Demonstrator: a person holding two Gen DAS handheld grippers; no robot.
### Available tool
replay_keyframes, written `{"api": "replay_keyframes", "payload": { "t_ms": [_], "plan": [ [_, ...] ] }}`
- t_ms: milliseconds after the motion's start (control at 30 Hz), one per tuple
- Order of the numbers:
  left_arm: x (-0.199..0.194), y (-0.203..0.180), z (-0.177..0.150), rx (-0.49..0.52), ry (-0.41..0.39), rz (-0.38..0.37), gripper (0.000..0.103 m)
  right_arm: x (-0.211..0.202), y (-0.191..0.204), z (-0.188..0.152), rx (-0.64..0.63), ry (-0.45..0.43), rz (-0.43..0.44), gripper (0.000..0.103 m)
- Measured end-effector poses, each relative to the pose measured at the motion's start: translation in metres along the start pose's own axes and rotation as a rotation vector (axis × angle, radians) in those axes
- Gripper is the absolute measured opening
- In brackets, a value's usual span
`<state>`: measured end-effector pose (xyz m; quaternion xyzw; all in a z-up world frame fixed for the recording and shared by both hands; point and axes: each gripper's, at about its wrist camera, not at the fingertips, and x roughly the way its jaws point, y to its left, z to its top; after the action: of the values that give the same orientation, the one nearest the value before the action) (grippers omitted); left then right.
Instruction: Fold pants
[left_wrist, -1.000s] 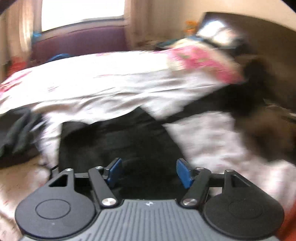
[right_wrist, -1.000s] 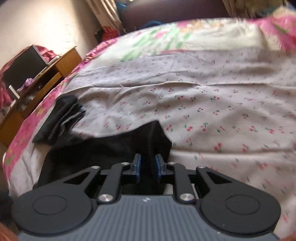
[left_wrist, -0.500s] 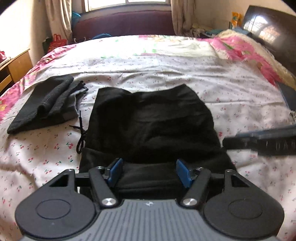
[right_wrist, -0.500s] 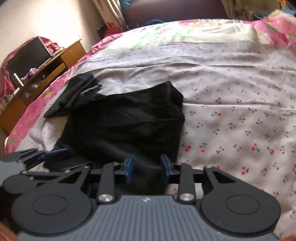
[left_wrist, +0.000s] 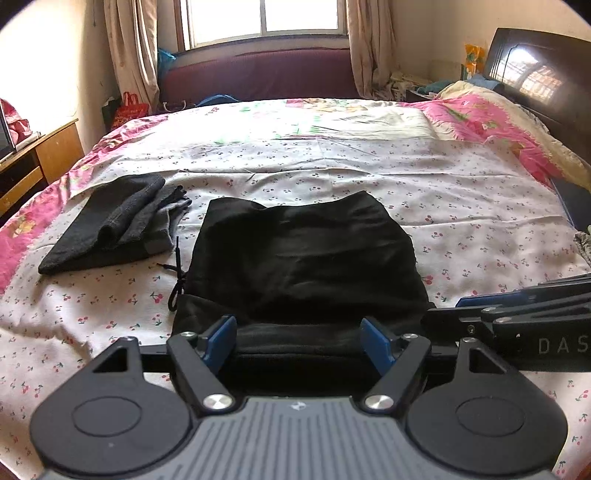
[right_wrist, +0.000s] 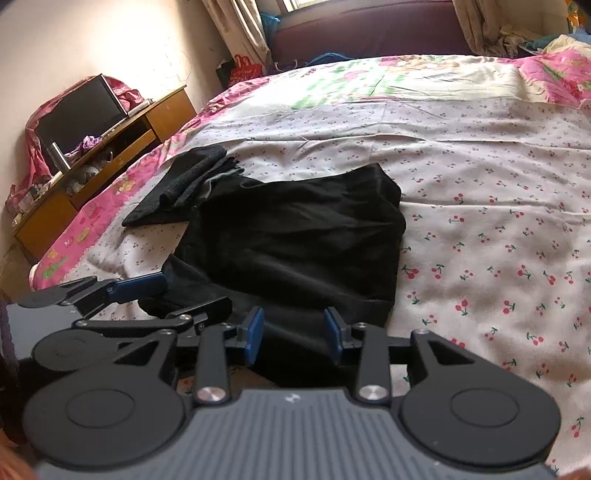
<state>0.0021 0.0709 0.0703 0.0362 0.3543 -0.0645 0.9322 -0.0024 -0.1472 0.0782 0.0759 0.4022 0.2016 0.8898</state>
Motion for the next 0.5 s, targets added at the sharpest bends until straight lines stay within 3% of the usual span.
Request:
{"api": "replay_keyframes", "payload": {
  "t_ms": [500],
  "plan": [
    [0.002,-0.004,-0.007,0.010,0.020,0.045,0.088,0.005,-0.002,-0.012,0.022,0.026,-0.001,0.037]
  ]
}}
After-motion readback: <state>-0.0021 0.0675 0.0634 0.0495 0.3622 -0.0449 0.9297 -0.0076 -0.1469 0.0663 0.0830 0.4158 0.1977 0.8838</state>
